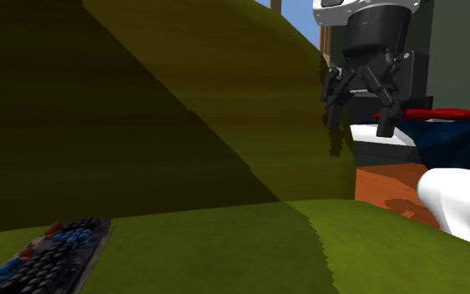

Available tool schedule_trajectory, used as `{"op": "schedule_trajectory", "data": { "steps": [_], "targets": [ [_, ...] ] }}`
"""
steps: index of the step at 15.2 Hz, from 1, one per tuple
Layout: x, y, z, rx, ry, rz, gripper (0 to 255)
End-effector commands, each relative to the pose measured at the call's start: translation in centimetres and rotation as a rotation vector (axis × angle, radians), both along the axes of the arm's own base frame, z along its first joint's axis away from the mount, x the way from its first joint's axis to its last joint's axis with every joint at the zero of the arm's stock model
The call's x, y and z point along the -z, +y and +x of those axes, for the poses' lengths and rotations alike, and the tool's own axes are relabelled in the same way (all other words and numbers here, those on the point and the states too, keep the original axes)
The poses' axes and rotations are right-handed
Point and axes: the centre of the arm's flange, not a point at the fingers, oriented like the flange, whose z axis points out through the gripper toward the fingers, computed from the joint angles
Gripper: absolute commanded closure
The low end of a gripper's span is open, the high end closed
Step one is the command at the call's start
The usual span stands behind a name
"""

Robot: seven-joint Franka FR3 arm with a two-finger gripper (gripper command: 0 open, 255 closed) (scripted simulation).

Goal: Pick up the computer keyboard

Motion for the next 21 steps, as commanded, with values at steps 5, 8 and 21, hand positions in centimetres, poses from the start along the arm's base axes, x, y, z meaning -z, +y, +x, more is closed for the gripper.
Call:
{"op": "schedule_trajectory", "data": {
  "steps": [5,8,21],
  "targets": [
    [0.8,-2.2,4.5,-0.191,0.000,-0.013,0],
    [1.4,-3.3,8.0,-0.334,0.000,-0.023,0],
    [4.0,-2.1,24.0,-0.954,0.000,-0.066,0]
  ]
}}
